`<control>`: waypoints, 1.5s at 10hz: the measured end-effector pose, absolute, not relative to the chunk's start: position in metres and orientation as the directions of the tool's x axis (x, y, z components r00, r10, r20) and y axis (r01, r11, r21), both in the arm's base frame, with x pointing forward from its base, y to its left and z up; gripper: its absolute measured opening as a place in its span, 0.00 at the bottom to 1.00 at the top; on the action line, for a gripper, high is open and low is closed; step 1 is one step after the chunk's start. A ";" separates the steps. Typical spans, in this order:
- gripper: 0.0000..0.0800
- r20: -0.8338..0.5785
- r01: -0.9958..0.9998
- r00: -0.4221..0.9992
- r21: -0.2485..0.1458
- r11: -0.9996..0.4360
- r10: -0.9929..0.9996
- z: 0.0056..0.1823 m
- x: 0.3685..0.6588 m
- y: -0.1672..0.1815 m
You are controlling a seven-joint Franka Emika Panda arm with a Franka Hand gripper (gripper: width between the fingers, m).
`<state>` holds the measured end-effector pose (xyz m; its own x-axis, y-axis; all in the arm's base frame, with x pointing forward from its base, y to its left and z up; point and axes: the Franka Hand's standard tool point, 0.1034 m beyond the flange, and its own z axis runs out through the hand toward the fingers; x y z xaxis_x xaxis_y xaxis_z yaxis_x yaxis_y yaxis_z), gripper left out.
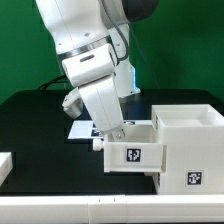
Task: Assemble drawer
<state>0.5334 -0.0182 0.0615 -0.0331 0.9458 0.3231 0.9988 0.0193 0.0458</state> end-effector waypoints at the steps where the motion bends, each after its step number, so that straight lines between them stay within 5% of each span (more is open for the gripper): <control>1: 0.05 0.322 0.999 -0.034 0.045 0.021 0.946 0.062 0.533 -0.018; 14: 0.05 0.325 1.000 0.004 0.024 -0.013 0.946 0.060 0.537 -0.019; 15: 0.05 0.335 1.000 0.004 -0.015 0.001 0.942 0.062 0.533 -0.019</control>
Offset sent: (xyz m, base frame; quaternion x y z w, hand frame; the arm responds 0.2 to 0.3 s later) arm 0.0095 0.0098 -0.0003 0.0111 -0.0075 -0.0158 0.9998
